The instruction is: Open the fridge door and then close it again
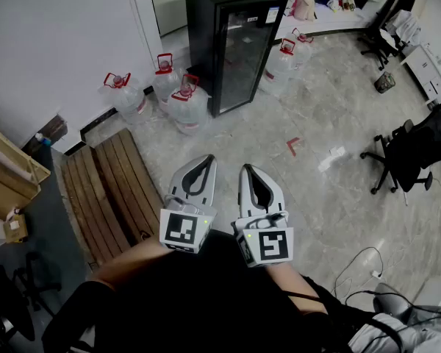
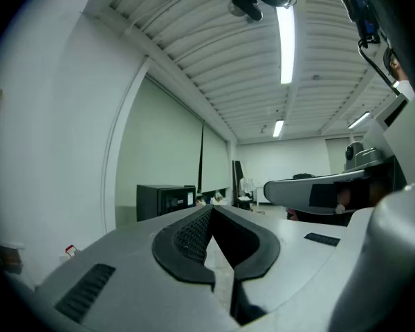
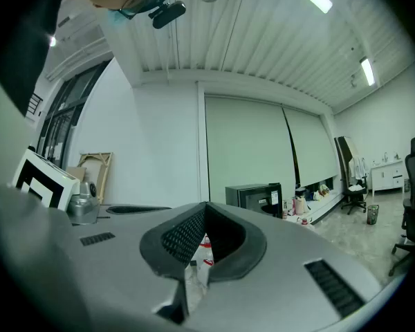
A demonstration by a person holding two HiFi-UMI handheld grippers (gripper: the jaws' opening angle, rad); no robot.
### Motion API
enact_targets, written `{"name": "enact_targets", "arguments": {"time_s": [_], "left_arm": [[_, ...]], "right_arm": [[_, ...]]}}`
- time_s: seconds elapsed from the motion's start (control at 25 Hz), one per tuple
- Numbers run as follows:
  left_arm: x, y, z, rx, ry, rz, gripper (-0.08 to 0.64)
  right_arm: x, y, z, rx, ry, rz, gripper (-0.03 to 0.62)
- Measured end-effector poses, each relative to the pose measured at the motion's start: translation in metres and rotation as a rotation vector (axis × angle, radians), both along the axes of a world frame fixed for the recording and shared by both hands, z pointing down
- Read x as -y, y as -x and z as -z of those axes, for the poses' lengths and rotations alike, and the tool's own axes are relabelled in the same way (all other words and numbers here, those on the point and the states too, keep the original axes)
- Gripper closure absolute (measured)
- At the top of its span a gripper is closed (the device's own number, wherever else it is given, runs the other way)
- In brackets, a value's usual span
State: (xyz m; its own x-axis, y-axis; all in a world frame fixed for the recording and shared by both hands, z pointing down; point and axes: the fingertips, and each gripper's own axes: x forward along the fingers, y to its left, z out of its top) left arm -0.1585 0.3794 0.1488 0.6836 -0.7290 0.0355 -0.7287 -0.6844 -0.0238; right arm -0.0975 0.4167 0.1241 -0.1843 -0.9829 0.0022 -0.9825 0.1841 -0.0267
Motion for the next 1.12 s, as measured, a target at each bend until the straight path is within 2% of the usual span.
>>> {"name": "enact_targets", "arguments": {"time_s": [0.12, 0.24, 0.32, 0.6, 0.68, 0.88, 1.12], "left_arm": [[0.004, 0.01, 0.0, 0.001, -0.011, -0.009, 0.557], [0.01, 0.02, 0.001, -0.039, 0.018, -0.012, 0.557], [0.012, 0.026, -0.002, -0.026, 0.009, -0.017, 0.557], [0.04, 0.026, -0.015, -0.006, 0.026, -0.011, 0.557], [0.057, 0.019, -0.02, 0.003, 0.013, -0.012, 0.557], [0.126, -0.008, -0.026, -0.056, 0.012, 0.023, 0.557], [0.24, -0.082, -0.044, -0.031, 0.069, 0.025, 0.557]], "right_arm": [[0.004, 0.01, -0.001, -0.007, -0.002, -0.005, 0.577], [0.011, 0.023, -0.004, -0.019, 0.005, -0.002, 0.577], [0.012, 0.028, -0.007, -0.021, 0.005, -0.003, 0.577], [0.048, 0.013, -0.013, 0.048, 0.018, -0.042, 0.577], [0.066, 0.002, -0.02, 0.06, 0.026, -0.046, 0.577], [0.142, -0.035, -0.042, 0.078, 0.056, -0.028, 0.577], [0.267, -0.1, -0.048, 0.066, 0.033, 0.049, 0.577]]}}
